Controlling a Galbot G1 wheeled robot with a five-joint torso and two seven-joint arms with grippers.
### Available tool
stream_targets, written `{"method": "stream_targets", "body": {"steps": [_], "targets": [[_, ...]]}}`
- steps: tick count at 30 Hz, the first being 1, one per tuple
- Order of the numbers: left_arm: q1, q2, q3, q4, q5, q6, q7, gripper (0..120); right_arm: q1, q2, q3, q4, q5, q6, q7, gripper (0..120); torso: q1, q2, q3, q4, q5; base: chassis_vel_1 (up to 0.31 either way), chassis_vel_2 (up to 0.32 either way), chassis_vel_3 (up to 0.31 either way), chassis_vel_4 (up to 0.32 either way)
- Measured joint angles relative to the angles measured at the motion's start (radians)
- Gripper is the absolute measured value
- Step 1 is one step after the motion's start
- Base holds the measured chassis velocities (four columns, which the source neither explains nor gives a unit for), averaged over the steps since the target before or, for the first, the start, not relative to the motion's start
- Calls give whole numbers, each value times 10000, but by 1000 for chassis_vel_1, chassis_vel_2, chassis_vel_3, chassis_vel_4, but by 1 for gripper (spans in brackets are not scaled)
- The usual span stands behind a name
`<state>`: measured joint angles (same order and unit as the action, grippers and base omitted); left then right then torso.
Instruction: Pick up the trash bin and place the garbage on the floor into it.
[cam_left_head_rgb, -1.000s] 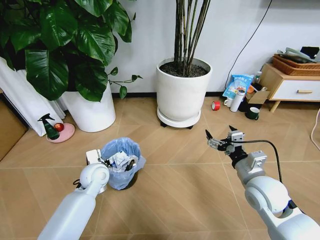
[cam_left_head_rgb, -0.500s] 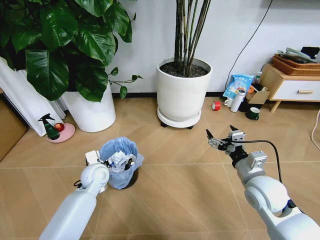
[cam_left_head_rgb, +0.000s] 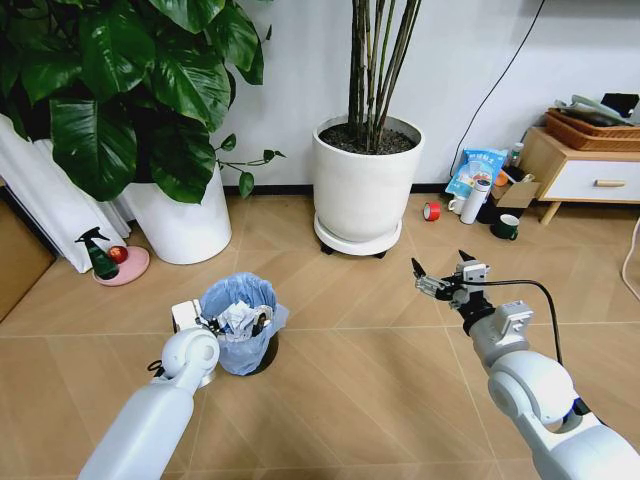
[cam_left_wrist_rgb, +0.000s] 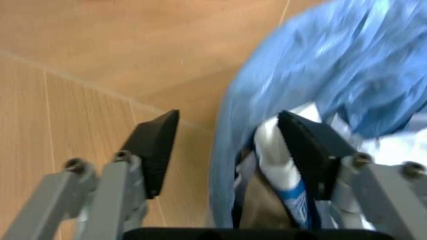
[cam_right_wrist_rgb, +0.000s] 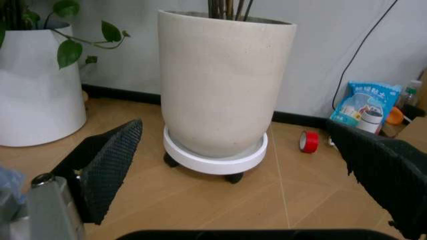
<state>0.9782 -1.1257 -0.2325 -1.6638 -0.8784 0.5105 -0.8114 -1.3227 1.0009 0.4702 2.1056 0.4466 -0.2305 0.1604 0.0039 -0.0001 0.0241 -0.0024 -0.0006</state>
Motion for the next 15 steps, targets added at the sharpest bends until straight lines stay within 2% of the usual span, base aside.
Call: {"method": "stream_targets", "body": {"steps": [3, 4, 6, 7, 11, 15], "targets": [[31, 80, 18, -358, 403, -392, 204, 79, 6, -3, 16, 17, 19, 12, 0, 100, 0, 0, 0, 1, 1, 0, 0, 0, 0], [31, 80, 18, -358, 403, -392, 204, 79, 6, -3, 16, 17, 19, 12, 0, 100, 0, 0, 0, 1, 1, 0, 0, 0, 0], [35, 121, 20, -602, 526, -652, 325, 89, 30, -7, 29, 32, 30, 13, 0, 100, 0, 0, 0, 1, -1, 0, 0, 0, 0], [35, 121, 20, -602, 526, -652, 325, 89, 30, -7, 29, 32, 30, 13, 0, 100, 0, 0, 0, 1, -1, 0, 0, 0, 0], [85, 231, -21, -1201, 923, -1389, 951, 105, 100, 0, 91, 121, 65, 14, 18, 100, 0, 0, 0, 1, -1, 0, 0, 0, 0], [197, 285, -92, -1522, 1591, -1996, 1613, 110, 142, 23, 231, 186, 64, -13, 47, 100, 0, 0, 0, 1, -1, 0, 0, 0, 0]]}}
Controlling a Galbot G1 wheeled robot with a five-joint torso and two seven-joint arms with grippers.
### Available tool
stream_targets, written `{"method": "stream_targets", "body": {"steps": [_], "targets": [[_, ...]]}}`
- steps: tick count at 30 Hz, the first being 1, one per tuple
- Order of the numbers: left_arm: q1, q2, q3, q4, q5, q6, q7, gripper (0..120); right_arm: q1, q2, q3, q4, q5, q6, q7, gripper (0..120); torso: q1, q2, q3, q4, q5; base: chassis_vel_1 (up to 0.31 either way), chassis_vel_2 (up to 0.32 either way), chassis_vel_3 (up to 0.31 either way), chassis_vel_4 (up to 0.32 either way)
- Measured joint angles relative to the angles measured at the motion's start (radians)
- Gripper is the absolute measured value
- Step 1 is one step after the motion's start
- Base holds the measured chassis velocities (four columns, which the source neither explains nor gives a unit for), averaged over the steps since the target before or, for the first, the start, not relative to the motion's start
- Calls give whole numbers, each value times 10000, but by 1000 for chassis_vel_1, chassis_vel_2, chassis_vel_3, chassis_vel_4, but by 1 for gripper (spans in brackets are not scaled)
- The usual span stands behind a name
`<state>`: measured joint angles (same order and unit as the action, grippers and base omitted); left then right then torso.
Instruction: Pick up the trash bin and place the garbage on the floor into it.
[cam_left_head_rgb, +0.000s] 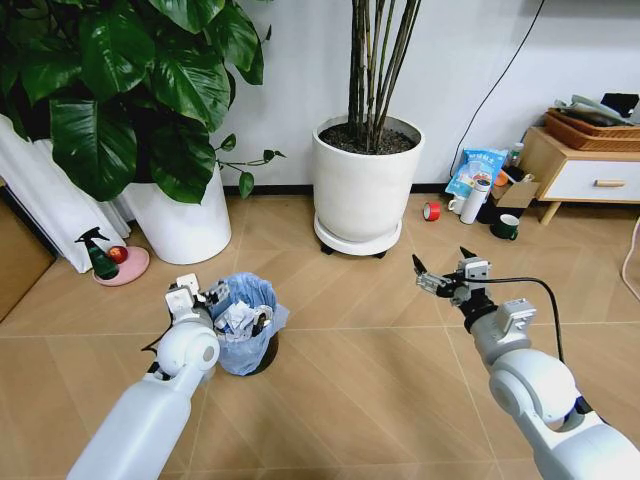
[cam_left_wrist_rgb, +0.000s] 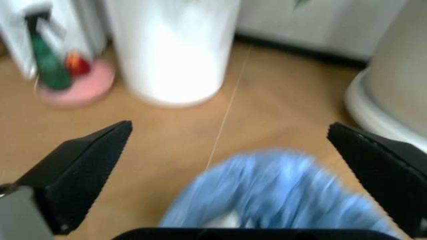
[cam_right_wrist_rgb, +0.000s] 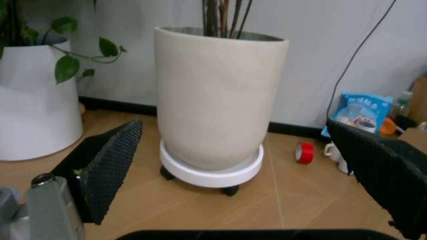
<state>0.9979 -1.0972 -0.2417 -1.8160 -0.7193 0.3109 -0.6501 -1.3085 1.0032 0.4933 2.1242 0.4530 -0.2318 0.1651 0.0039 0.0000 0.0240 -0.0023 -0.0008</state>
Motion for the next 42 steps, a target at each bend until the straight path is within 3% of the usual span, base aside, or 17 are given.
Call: {"method": "stream_targets", "body": {"steps": [2, 6, 7, 10, 16, 26, 34, 42], "targets": [[41, 18, -26, -66, 206, -112, 174, 112, 2, 11, 43, 13, -4, -15, 4, 100, 0, 0, 0, 0, -1, 0, 0, 0, 0], [705, 207, -512, -769, 2315, -501, 1749, 115, -290, 235, 858, 288, -26, -310, 48, 100, 0, 0, -1, 0, 0, 0, 0, 0, 0], [705, 207, -512, -769, 2315, -501, 1749, 115, -290, 235, 858, 288, -26, -310, 48, 100, 0, 0, -1, 0, 0, 0, 0, 0, 0], [1742, 227, -1223, -1386, 3542, -540, 2612, 113, -905, 625, 1759, 657, -63, -482, 43, 100, 0, 0, -1, -1, -2, 0, 0, 0, 0], [3281, -43, -2141, -2010, 4626, -913, 3292, 108, -1795, 1591, 2654, 1030, -387, -377, -1, 100, -1, 1, -3, 1, -4, 0, 0, 0, 0], [5350, -695, -3156, -3832, 4652, -690, 3448, 100, -3259, 3052, 3652, 1548, -1353, 417, -526, 100, -2, 1, -3, 0, 2, 0, 0, 0, 0], [5642, -765, -3011, -4974, 4170, 65, 2997, 100, -4183, 3053, 3234, 2758, -1402, 200, -595, 100, -2, 1, -1, -1, -3, 0, 0, 0, 0], [5584, -783, -2941, -5221, 4417, 424, 2620, 100, -4221, 2963, 2449, 3452, -1684, -406, 105, 100, -1, 1, 0, 0, 0, 0, 0, 0, 0]]}}
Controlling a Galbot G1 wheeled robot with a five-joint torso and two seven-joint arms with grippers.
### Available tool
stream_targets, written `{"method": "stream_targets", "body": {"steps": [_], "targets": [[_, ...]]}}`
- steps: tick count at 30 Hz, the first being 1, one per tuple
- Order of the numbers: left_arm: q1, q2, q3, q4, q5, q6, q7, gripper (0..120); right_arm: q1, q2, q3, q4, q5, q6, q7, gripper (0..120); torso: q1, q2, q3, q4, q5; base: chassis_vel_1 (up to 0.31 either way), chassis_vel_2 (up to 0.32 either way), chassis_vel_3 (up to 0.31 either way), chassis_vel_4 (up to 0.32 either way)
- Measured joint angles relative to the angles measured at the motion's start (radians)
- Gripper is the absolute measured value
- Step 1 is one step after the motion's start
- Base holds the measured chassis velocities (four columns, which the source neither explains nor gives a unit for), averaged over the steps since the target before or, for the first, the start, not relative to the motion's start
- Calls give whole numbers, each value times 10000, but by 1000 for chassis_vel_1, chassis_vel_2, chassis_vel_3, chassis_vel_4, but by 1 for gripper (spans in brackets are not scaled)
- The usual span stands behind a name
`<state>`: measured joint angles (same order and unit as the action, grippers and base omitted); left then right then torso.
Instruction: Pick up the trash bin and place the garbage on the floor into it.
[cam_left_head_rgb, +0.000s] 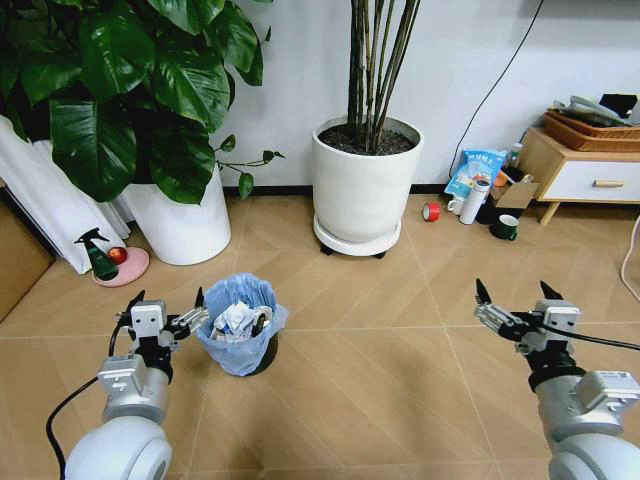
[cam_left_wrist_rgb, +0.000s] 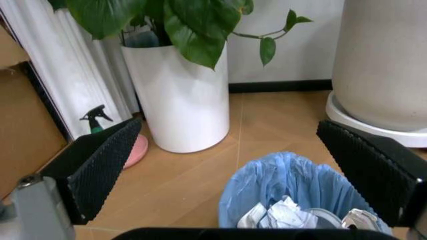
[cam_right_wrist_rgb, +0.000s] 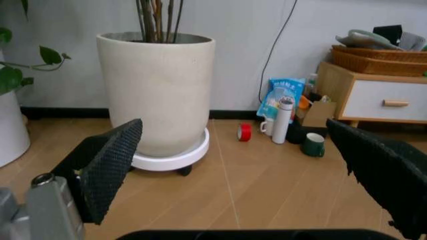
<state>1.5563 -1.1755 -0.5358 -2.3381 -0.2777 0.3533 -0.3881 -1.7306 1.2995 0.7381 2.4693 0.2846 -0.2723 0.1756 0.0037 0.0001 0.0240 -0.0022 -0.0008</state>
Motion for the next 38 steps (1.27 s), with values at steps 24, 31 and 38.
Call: {"method": "stream_targets", "body": {"steps": [24, 31, 38], "targets": [[-38, 8, 24, 50, 0, -9, -7, 100, 33, -21, -19, -20, -3, -23, 31, 100, 1, 0, 0, 0, 0, 0, 0, 0, 0], [-39, 8, 25, 57, -5, -14, -7, 100, 39, -22, -16, -31, 0, -23, 31, 100, 2, 0, 0, 0, 0, 0, 0, 0, 0], [-39, 9, 25, 62, -9, -19, -5, 100, 41, -23, -16, -36, 2, -23, 30, 100, 1, 0, 0, 0, 0, 0, 0, 0, 0]]}}
